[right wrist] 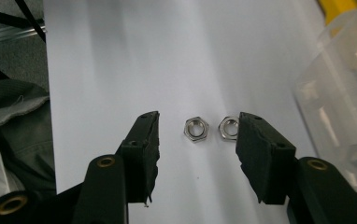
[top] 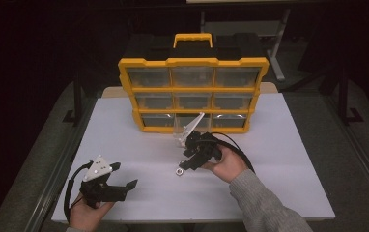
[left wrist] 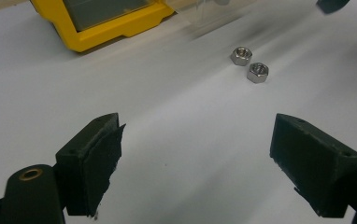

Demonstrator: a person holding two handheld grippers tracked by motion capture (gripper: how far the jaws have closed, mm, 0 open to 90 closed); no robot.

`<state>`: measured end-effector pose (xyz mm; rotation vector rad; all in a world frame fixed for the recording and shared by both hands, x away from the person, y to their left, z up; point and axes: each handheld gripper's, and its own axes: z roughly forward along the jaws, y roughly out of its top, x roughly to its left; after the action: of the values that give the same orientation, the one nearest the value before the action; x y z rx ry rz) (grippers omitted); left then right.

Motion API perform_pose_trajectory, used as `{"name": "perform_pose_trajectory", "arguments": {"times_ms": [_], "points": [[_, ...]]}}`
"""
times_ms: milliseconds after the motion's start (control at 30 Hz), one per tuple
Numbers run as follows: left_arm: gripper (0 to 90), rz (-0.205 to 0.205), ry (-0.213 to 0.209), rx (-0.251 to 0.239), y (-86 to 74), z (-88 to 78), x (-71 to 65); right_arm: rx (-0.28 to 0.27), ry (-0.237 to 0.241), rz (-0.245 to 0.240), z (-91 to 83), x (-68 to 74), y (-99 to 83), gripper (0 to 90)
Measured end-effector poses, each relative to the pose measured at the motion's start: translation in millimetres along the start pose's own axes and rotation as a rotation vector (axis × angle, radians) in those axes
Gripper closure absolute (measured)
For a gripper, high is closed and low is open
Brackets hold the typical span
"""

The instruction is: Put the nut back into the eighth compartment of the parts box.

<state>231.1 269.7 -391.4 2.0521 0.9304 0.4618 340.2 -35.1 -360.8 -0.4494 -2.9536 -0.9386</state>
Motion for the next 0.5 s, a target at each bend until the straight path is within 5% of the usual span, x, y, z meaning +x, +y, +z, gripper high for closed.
{"name": "perform_pose_trajectory", "arguments": {"times_ms": [500], "points": [[15.9,-0.006,-0.002,-0.006,-0.1,0.1,-0.1,0.087,0.034,0.025,47.6,-1.5,-16.2,51.9]]}}
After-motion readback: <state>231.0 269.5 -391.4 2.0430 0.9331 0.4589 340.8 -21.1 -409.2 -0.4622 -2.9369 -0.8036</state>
